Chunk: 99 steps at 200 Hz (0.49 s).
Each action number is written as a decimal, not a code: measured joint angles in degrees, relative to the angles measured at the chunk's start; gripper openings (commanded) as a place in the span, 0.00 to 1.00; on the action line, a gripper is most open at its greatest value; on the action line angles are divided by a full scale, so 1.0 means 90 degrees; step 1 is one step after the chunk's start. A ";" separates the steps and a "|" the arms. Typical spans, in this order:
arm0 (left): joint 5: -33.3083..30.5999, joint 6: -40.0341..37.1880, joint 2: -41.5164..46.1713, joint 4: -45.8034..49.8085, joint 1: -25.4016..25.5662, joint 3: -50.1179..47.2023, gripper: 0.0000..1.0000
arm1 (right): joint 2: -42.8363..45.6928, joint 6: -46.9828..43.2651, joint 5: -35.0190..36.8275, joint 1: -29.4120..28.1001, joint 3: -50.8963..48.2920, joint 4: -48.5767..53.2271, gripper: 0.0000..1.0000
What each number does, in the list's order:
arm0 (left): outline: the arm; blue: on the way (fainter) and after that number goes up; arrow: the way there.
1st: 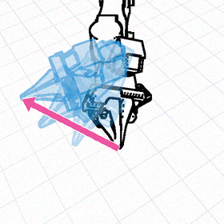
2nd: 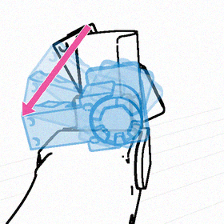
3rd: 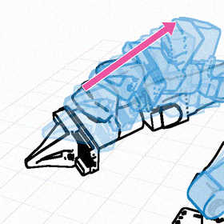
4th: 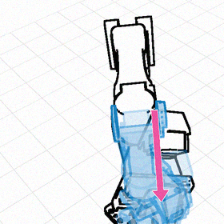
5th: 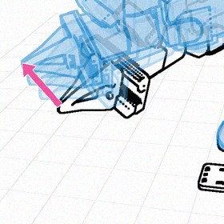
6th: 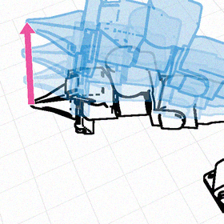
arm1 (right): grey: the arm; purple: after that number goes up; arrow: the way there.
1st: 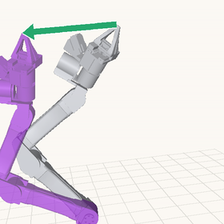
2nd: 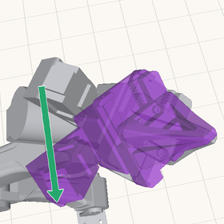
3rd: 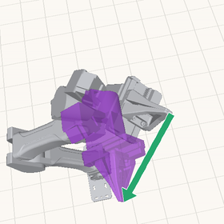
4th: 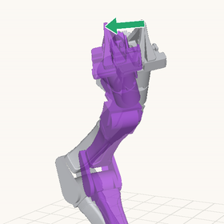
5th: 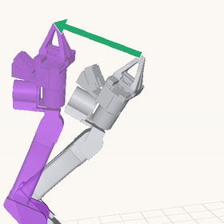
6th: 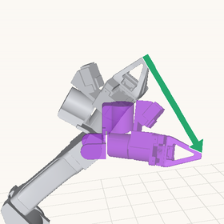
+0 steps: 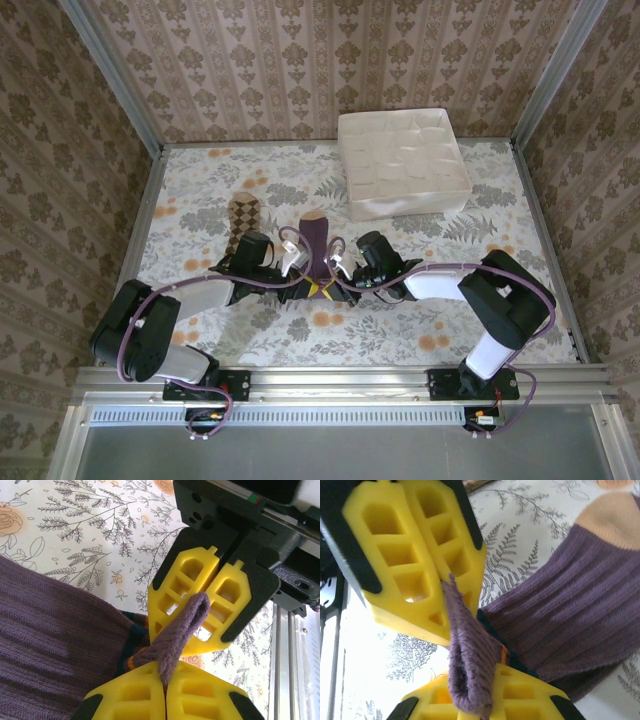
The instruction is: Roll the socks
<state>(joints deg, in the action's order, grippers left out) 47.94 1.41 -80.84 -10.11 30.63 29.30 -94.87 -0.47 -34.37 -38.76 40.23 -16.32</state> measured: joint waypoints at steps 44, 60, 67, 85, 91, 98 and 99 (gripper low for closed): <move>-0.0401 0.0238 0.0784 -0.0612 -0.0114 -0.0697 0.43 | -0.0017 0.0981 0.0012 0.0000 0.0109 0.0369 0.00; -0.0627 0.0330 0.1197 -0.0821 -0.0124 -0.0969 0.48 | -0.0112 0.1258 0.0036 0.0000 0.0160 0.0571 0.00; -0.0731 0.0355 0.1362 -0.0882 -0.0124 -0.1064 0.49 | -0.0172 0.1350 0.0061 0.0000 0.0209 0.0680 0.00; -0.0918 0.0386 0.1678 -0.1037 -0.0121 -0.1256 0.49 | -0.0335 0.1537 0.0109 0.0000 0.0406 0.1003 0.00; -0.0976 0.0401 0.1756 -0.1093 -0.0121 -0.1309 0.48 | -0.0381 0.1579 0.0119 0.0000 0.0481 0.1100 0.00; -0.1013 0.0423 0.1807 -0.1122 -0.0119 -0.1350 0.48 | -0.0432 0.1615 0.0126 0.0000 0.0576 0.1214 0.00; -0.1018 0.0423 0.1809 -0.1122 -0.0117 -0.1355 0.48 | -0.0440 0.1627 0.0126 0.0000 0.0593 0.1236 0.00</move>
<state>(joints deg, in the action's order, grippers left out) 38.79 5.21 -64.55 -20.21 29.58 17.10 -98.83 14.17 -33.23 -38.76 45.56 -5.19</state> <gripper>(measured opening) 0.484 0.077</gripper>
